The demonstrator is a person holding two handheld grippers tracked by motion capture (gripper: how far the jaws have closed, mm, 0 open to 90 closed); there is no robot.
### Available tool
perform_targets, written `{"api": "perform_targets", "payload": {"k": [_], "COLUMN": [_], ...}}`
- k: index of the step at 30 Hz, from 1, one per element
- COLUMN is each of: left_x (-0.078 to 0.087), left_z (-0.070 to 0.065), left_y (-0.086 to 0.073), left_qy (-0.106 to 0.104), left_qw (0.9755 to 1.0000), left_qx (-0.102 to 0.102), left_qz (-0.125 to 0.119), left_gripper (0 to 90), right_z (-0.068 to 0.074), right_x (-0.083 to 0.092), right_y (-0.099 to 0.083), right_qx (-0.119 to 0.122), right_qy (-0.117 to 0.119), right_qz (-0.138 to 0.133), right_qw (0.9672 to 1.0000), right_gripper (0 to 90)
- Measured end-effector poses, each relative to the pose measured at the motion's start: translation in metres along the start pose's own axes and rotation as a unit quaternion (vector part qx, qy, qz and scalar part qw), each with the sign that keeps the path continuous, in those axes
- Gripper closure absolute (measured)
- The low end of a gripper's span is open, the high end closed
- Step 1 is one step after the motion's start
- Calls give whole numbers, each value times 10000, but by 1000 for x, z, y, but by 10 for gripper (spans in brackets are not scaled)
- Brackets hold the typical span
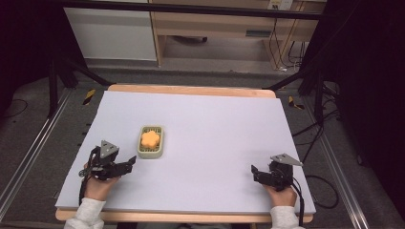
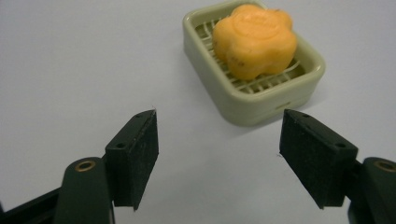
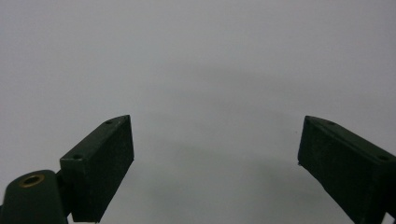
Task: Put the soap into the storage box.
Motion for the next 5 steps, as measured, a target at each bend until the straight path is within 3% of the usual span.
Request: {"api": "perform_targets", "payload": {"k": [5], "left_x": [-1], "left_z": [10], "left_y": [-9], "left_qy": [53], "left_qw": [9999], "left_qx": [114], "left_qz": [99], "left_gripper": [277], "right_z": [-1], "right_x": [-1], "right_y": [0], "right_qx": [-33], "right_qy": [29], "right_qz": [-9], "right_qw": [10000], "right_gripper": [110]}}
Point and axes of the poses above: each handheld gripper's, and its own axes: x roughly backward along the jaws, y roughly out of its top, z roughly to its left, the point moved 4 cm from there along -x, roughly forward along the jaws, and after that the axes turned 9 degrees about z, right-handed, at the moved point
